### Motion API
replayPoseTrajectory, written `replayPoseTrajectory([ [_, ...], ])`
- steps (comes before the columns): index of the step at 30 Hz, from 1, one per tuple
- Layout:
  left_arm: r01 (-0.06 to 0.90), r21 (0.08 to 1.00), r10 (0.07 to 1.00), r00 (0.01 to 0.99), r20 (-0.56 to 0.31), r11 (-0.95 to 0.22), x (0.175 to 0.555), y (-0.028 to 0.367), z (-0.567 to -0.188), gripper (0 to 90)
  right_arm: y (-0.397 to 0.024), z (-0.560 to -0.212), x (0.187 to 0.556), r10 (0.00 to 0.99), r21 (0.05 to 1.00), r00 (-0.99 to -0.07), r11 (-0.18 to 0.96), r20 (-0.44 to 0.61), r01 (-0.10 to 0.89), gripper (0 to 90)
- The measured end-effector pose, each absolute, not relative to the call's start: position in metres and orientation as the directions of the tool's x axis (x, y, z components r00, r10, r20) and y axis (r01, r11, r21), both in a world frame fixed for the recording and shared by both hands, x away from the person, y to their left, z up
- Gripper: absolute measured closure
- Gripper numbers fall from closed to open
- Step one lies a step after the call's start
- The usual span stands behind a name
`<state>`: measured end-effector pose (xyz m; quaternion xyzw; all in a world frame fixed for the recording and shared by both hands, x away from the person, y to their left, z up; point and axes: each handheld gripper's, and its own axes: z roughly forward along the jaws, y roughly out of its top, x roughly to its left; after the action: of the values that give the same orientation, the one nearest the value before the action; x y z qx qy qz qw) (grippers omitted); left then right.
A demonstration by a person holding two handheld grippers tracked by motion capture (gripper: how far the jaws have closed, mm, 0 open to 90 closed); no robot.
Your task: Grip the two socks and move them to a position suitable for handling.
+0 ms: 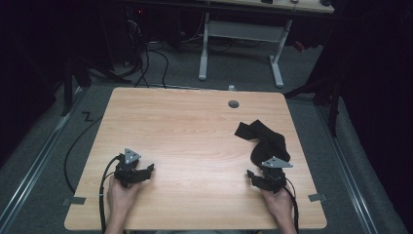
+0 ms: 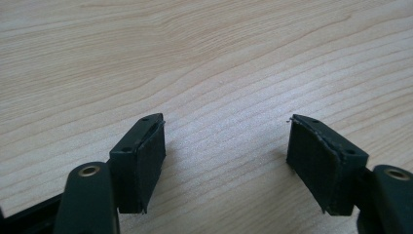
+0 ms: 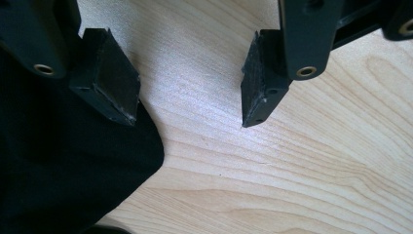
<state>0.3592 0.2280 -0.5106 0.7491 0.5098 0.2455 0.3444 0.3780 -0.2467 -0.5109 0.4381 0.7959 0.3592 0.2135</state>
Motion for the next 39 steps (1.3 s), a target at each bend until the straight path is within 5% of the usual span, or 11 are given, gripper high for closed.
replayPoseTrajectory([
  [30, 0.604, 0.764, 0.939, 0.344, 0.009, -0.229, 0.3598, 0.2298, -0.5107, 26.5, -0.2467, -0.5107, 0.3772, 0.854, 0.759, -0.52, 0.35, -0.017, 0.549, 41.5],
  [39, 0.604, 0.764, 0.939, 0.343, 0.008, -0.228, 0.3599, 0.2299, -0.5107, 26.6, -0.2499, -0.5099, 0.374, 0.866, 0.775, -0.5, 0.321, -0.008, 0.544, 55.0],
])
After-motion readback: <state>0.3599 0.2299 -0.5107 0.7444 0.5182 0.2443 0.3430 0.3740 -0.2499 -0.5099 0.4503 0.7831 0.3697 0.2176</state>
